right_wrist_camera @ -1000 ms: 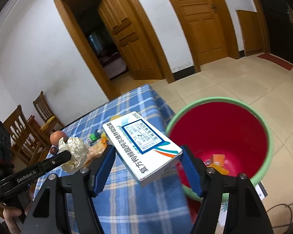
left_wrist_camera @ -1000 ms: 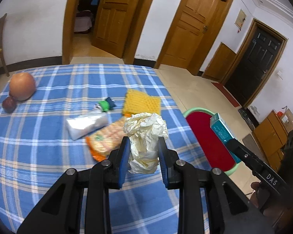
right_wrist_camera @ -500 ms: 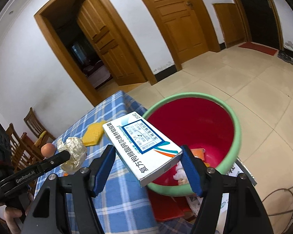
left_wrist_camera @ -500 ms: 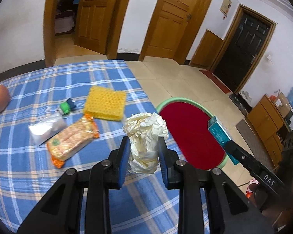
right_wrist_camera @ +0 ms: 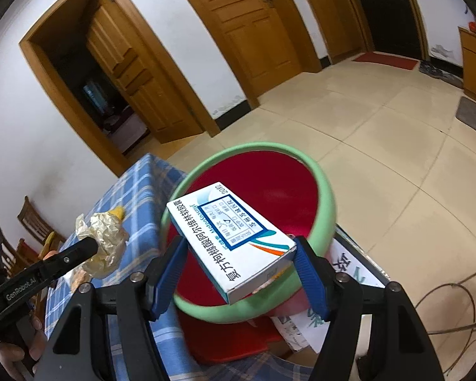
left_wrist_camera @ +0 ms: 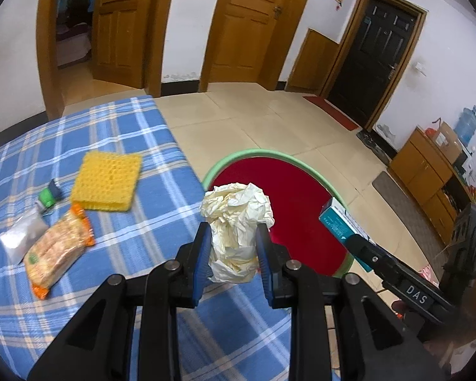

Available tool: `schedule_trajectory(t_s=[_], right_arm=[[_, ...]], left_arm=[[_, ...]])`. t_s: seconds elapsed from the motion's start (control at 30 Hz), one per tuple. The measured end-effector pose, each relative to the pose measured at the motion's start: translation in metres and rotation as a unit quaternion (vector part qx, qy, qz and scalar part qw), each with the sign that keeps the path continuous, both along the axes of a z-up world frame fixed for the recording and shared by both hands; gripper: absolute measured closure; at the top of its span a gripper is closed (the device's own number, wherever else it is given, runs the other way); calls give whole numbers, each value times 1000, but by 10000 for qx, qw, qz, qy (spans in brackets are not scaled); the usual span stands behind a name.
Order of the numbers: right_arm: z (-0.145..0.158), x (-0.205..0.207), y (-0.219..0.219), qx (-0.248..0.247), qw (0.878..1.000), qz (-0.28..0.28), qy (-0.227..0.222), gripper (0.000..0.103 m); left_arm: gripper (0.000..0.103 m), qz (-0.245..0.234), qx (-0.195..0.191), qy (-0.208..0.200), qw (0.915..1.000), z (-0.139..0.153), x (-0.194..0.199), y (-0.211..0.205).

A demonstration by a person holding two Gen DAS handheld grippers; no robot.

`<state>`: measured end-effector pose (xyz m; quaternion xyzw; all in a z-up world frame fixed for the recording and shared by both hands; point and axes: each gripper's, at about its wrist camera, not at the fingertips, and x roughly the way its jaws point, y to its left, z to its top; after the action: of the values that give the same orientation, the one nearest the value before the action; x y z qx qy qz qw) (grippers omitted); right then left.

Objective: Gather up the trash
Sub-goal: 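Carry the paper and medicine box in both tools over the red bucket, then open the right tool to drop the medicine box into the bucket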

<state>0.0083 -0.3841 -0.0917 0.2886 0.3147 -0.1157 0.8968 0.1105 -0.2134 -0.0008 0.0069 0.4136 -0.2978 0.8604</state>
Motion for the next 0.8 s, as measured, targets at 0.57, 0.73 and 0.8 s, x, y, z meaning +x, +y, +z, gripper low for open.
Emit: schedule_trajectory(t_s=[0.57,0.73,0.8], right_arm=[[-17,2,-16,70,9994,-238,232,32],[-15,-2,-16,149,9995,-235,114,27],[-13,-4,-17,135,9996,-248,84,27]], left_arm=[[75,-166,130,52,9998,-13,3,-26],[75,-199,140,56,9997,-14,4,-30],[75,-225,140,61,9996,-15,4,-32]])
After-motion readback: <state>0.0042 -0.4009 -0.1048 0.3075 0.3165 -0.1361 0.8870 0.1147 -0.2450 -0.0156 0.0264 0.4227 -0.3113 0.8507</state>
